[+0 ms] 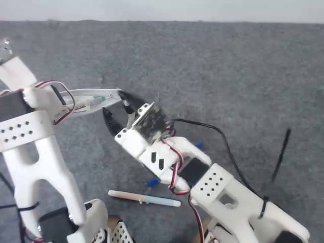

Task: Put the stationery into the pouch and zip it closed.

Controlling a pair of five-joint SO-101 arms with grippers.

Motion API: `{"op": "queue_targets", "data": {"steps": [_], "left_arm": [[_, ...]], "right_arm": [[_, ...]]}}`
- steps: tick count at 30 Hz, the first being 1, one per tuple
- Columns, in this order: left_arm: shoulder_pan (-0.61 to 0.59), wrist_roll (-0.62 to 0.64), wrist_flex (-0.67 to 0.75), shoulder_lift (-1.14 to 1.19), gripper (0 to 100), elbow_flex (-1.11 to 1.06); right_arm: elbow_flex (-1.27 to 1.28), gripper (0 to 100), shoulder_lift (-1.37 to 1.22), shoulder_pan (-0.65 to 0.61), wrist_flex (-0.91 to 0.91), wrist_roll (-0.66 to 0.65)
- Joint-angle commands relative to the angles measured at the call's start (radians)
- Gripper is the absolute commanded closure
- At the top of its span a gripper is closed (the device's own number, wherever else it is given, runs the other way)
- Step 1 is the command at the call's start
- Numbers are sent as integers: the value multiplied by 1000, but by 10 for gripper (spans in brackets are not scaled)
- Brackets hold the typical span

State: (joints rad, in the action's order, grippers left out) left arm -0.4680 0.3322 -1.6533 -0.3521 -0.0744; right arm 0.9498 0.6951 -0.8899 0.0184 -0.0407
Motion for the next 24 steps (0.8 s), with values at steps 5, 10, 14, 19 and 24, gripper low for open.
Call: {"op": "queue_targets", "data": {"steps": [5,10,14,19,24], "left_arm": [[-3,11,17,-6,989,27],[-3,9,15,-6,989,27],[-3,9,15,-6,989,27],[-3,9,15,-6,989,27],[-3,9,15,-6,989,27]], "right_arm": [[-69,836,96,58,160,137],[-69,836,148,94,352,245],[-69,836,231,110,545,359],[-64,836,275,110,699,434],[-64,836,249,111,802,535]]}}
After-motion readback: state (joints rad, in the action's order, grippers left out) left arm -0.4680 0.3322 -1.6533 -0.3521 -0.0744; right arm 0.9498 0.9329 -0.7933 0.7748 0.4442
